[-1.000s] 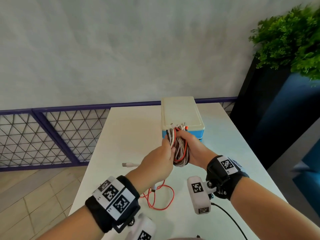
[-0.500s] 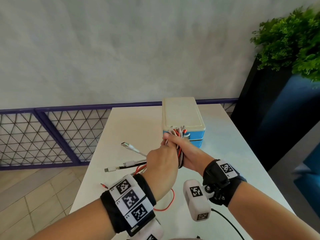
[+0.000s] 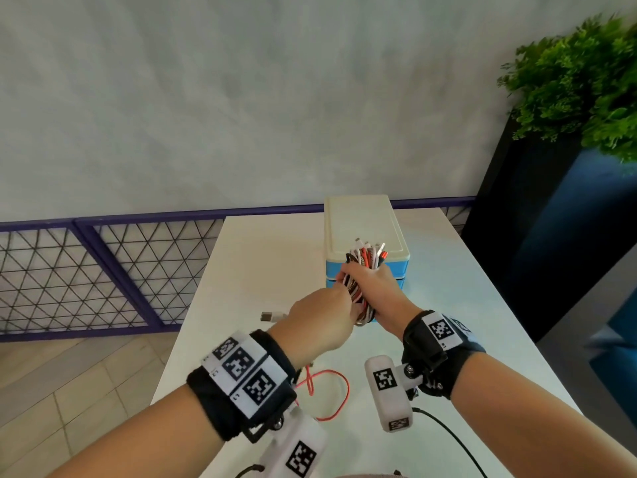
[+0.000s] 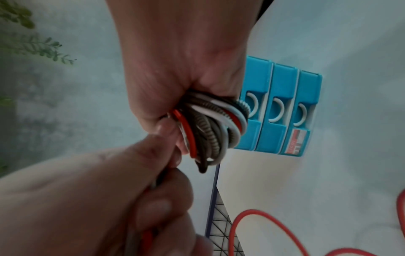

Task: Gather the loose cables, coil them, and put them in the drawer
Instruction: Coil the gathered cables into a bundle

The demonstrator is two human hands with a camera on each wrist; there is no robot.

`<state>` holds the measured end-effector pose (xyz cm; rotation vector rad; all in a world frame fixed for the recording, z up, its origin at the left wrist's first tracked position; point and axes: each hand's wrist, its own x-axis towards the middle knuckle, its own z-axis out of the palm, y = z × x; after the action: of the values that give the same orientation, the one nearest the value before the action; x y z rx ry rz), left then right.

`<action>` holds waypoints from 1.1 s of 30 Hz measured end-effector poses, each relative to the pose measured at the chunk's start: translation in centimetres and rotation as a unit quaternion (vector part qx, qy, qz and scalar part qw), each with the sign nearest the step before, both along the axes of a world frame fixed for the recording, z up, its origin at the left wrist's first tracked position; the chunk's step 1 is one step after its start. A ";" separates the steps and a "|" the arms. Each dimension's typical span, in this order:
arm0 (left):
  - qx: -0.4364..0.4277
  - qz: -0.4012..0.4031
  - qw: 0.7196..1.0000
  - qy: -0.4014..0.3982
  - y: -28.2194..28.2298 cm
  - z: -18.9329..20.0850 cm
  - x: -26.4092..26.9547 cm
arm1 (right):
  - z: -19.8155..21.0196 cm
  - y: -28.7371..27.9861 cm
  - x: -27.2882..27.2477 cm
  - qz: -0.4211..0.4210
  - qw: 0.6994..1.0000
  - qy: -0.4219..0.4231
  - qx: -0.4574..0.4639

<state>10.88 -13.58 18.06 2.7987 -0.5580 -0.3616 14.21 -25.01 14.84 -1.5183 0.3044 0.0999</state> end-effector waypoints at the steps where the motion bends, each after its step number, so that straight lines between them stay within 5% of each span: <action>1: -0.034 -0.001 0.999 0.039 0.2 0.1 0.3 | 0.2 0.1 0.1 -0.003 1.000 -0.012 -0.003; 4: -0.155 0.040 0.968 0.193 0.8 0.0 0.5 | 0.6 -0.2 0.6 -0.034 0.998 -0.041 0.025; 7: -0.230 0.009 0.937 0.263 1.0 -0.8 0.3 | 1.0 -0.5 0.9 -0.038 0.995 -0.027 0.091; 17: -0.276 -0.076 0.941 0.184 1.2 -3.3 0.2 | 2.9 0.4 -0.1 -0.018 0.906 0.000 0.423; 23: -0.324 -0.098 0.917 0.209 1.9 -4.1 0.8 | 2.8 0.2 0.6 -0.041 0.927 -0.010 0.373; 27: -0.364 -0.070 0.869 0.328 3.8 -3.7 1.1 | 2.6 -0.7 1.1 -0.071 0.943 -0.010 0.325; 33: -0.314 -0.065 0.805 0.499 5.6 -3.5 1.6 | 2.3 -1.7 1.7 -0.090 0.961 -0.019 0.260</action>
<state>12.45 -8.02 14.57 1.5981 -0.4618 -1.2825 15.91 -26.74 17.15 -0.9650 0.3511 0.0043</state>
